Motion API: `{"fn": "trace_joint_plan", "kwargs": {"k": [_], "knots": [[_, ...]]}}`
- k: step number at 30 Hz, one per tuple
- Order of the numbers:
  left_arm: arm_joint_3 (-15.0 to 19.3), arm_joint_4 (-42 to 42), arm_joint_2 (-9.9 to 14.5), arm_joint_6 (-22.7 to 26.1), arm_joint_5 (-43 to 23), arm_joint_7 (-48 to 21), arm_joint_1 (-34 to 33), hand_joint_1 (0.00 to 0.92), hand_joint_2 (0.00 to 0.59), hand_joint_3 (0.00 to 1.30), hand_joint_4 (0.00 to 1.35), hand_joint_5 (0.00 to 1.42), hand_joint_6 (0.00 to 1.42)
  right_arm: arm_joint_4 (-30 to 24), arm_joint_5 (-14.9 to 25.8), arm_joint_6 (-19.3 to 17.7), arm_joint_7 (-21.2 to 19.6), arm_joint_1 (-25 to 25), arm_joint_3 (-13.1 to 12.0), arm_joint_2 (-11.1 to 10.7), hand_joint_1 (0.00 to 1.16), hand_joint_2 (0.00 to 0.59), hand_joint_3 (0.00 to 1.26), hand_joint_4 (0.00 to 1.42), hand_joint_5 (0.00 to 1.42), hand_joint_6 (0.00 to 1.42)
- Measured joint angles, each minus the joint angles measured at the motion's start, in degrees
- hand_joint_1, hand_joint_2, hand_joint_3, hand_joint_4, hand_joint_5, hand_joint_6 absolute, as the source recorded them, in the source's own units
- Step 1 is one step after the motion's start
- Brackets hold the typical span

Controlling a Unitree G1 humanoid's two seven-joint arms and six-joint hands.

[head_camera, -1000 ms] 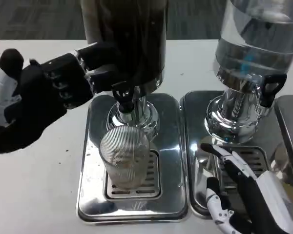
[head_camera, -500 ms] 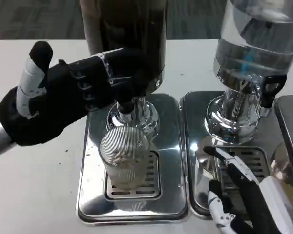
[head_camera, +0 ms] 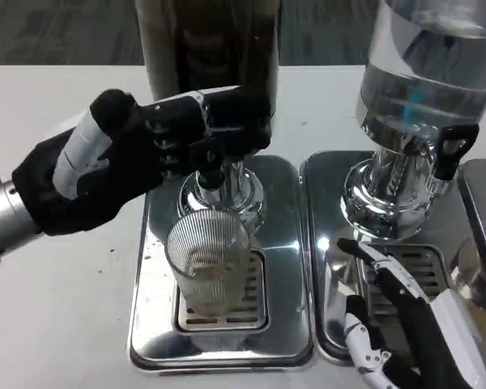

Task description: Grasp the cup under the faucet to collect the drink, then remove the cup.

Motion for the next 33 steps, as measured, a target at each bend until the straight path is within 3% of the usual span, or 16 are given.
{"fn": "trace_joint_plan", "kwargs": {"k": [11,15,18,25,33], "knots": [[-0.7,-2.3,0.9,-4.7,2.1,0.0,1.4,0.0,0.048,0.2,0.09,0.16,0.07,0.0,3.6,0.0,1.4,-0.3,-1.2,0.0,0.51,0.586,0.19,0.14,0.09,0.18],[-1.0,-2.7,1.2,-6.0,2.1,0.0,1.9,0.0,0.048,0.2,0.09,0.16,0.07,0.2,6.8,0.0,3.2,-1.1,-1.6,0.0,0.5,0.585,0.19,0.13,0.09,0.18],[-1.4,-3.0,1.4,-7.7,2.5,0.0,2.3,0.0,0.05,0.2,0.1,0.16,0.07,0.5,10.0,0.0,5.5,-2.5,-2.1,-0.2,0.47,0.524,0.17,0.1,0.08,0.18],[-1.8,-4.3,2.1,-12.9,4.5,0.1,3.2,0.0,0.052,0.2,0.1,0.16,0.07,0.8,12.6,0.0,8.1,-4.4,-2.5,-0.3,0.47,0.488,0.16,0.08,0.07,0.18],[-2.4,-4.6,2.8,-18.0,6.3,0.9,4.1,0.0,0.052,0.2,0.1,0.16,0.07,1.7,17.9,1.3,14.2,-8.4,-2.9,-2.2,0.51,0.327,0.08,0.0,0.02,0.15]]}}
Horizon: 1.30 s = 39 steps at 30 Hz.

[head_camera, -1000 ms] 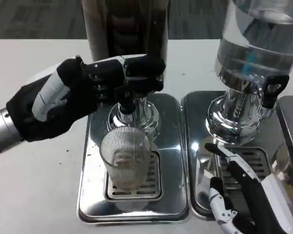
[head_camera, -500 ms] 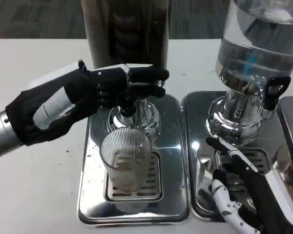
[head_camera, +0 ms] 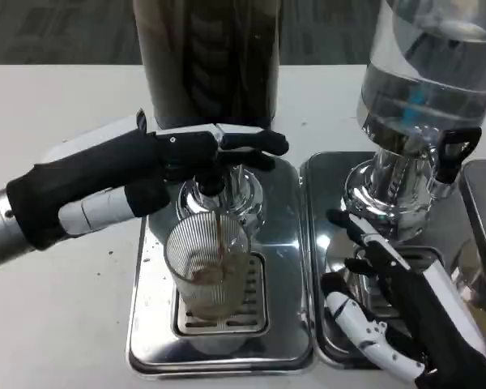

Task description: Grasp the cup under the faucet to collect the drink, then remove the cup.

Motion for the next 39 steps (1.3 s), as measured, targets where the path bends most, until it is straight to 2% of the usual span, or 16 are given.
{"fn": "trace_joint_plan", "kwargs": {"k": [3,7,20,26,39], "knots": [[-0.2,0.0,0.0,-0.7,0.1,0.3,0.2,0.0,0.052,0.2,0.1,0.16,0.08,0.9,2.4,1.3,3.7,-3.5,0.1,-0.8,0.54,0.264,0.03,0.0,0.0,0.12],[-0.3,0.0,0.1,-1.4,0.1,0.4,0.3,0.0,0.052,0.2,0.1,0.16,0.08,3.1,3.2,1.7,6.3,-6.8,0.7,-1.7,0.55,0.248,0.01,0.0,0.0,0.1],[-0.3,-0.1,0.3,-2.0,0.1,1.5,0.7,0.0,0.06,0.2,0.1,0.16,0.09,7.5,3.0,1.8,7.3,-11.1,2.7,-1.7,0.58,0.209,0.0,0.0,0.0,0.04],[-0.4,-0.3,0.4,-2.1,0.1,1.9,0.9,0.0,0.064,0.2,0.1,0.16,0.09,9.4,2.3,1.8,7.9,-13.2,3.7,-2.0,0.67,0.18,0.0,0.0,0.0,0.0],[-0.5,-1.0,0.5,-2.7,0.2,2.5,1.6,0.0,0.07,0.2,0.1,0.16,0.09,12.2,1.6,1.8,7.8,-17.0,4.8,-1.3,0.69,0.182,0.0,0.0,0.0,0.0]]}}
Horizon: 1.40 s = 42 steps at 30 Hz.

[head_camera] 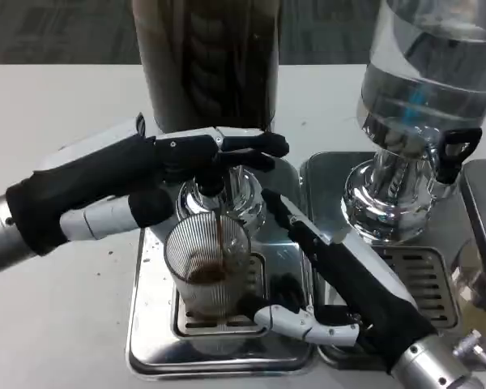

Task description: Grasp the cup under the faucet to collect the drink, then remove the cup.

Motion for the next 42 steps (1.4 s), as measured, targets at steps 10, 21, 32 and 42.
{"fn": "trace_joint_plan", "kwargs": {"k": [10,21,32,42], "knots": [[0.0,-0.9,0.2,0.0,0.0,0.8,0.8,0.0,0.072,0.2,0.1,0.16,0.09,1.2,-1.7,0.6,-0.3,-1.3,0.9,1.2,0.69,0.182,0.0,0.0,0.0,0.0],[0.0,-0.9,0.2,0.0,0.0,0.9,0.8,0.0,0.073,0.2,0.1,0.16,0.09,2.3,-2.5,0.6,-1.4,-2.4,1.2,1.7,0.69,0.182,0.0,0.0,0.0,0.0],[0.0,-1.3,0.2,0.0,0.0,1.2,1.1,0.0,0.074,0.2,0.1,0.16,0.09,4.1,-3.2,0.6,-1.6,-4.1,1.5,2.3,0.69,0.182,0.0,0.0,0.0,0.0],[0.0,-1.3,0.2,0.0,0.0,1.3,1.2,0.0,0.078,0.2,0.1,0.16,0.09,6.2,-3.2,0.6,-1.6,-5.6,2.2,3.5,0.68,0.188,0.0,0.0,0.0,0.0]]}}
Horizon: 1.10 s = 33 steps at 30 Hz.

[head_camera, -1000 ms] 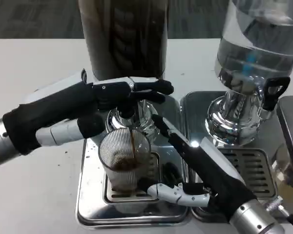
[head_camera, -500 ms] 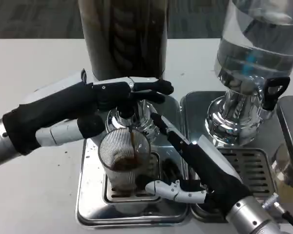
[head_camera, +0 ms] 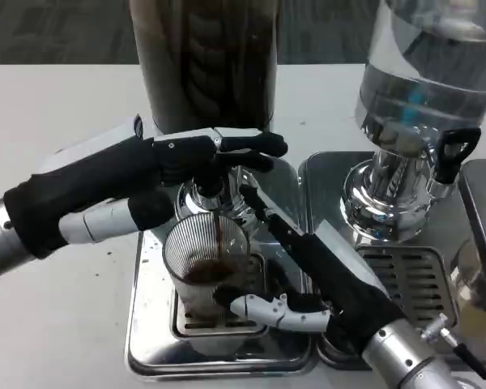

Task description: Grasp the cup under the faucet to collect the drink, then remove the cup.

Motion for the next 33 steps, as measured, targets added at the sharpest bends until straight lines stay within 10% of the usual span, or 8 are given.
{"fn": "trace_joint_plan", "kwargs": {"k": [33], "knots": [[0.0,0.0,0.0,-0.1,0.1,0.3,0.0,0.0,0.079,0.2,0.11,0.17,0.09,6.7,0.5,-2.2,-0.1,-5.4,0.3,0.9,0.66,0.194,0.0,0.0,0.0,0.0]]}}
